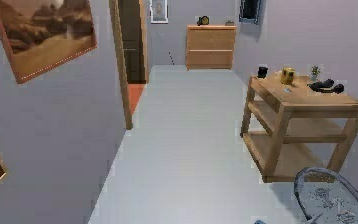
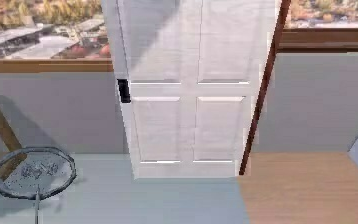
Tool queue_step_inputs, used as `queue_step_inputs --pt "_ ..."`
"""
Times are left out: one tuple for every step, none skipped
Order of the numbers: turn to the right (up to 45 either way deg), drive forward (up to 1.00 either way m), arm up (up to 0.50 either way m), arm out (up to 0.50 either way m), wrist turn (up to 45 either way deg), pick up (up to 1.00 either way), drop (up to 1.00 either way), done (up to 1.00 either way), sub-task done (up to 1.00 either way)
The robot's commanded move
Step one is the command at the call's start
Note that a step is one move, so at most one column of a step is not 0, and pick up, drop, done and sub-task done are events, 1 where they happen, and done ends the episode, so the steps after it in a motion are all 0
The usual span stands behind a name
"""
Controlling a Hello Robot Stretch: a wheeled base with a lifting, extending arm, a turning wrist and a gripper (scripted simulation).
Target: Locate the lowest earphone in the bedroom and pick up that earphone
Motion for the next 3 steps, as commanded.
queue_step_inputs --pt "0.0 1.0 0.0 0.0 0.0 0.0 0.0 0.0 0.0" --pt "0.0 1.0 0.0 0.0 0.0 0.0 0.0 0.0 0.0" --pt "0.0 1.0 0.0 0.0 0.0 0.0 0.0 0.0 0.0"
